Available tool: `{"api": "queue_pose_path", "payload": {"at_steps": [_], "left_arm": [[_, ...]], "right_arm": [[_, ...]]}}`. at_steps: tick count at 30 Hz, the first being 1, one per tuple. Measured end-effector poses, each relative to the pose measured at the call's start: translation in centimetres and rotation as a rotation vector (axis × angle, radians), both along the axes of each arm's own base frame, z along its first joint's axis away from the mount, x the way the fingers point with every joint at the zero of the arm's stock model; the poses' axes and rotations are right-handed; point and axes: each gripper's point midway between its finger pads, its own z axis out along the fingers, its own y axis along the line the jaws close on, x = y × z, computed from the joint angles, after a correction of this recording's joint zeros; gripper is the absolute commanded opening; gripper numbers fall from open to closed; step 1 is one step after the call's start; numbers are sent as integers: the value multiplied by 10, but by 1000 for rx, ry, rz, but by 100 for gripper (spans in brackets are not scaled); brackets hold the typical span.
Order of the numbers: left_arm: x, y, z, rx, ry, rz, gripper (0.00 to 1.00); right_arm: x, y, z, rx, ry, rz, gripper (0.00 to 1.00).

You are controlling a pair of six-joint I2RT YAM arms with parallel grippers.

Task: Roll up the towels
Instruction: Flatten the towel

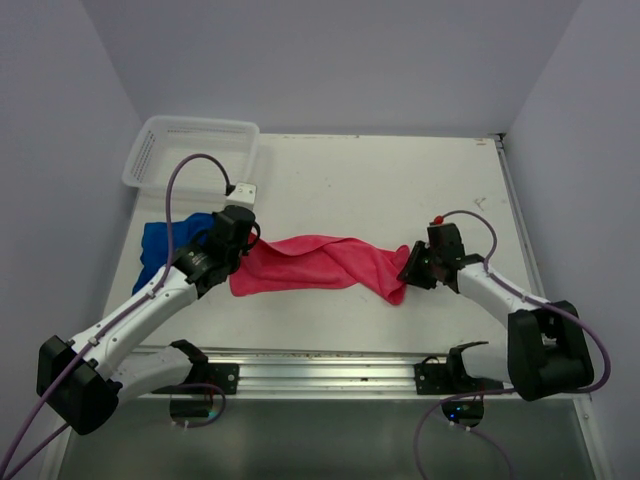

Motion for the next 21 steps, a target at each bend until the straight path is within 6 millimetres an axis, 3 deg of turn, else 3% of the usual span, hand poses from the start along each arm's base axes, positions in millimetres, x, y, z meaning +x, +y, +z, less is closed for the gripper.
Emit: {"api": "queue_pose_path", "payload": {"at_steps": [7,15,21], "left_arm": [[0,-1,-1,-1,2,-3,0],[0,-2,-1,-5,5,-9,0],[0,-1,-1,-4,4,-7,0]], "right_arm": [[6,7,2,34,-19,8,22],[8,7,2,37,-27,15,0],[14,1,15,-19,-51,56,0]]}}
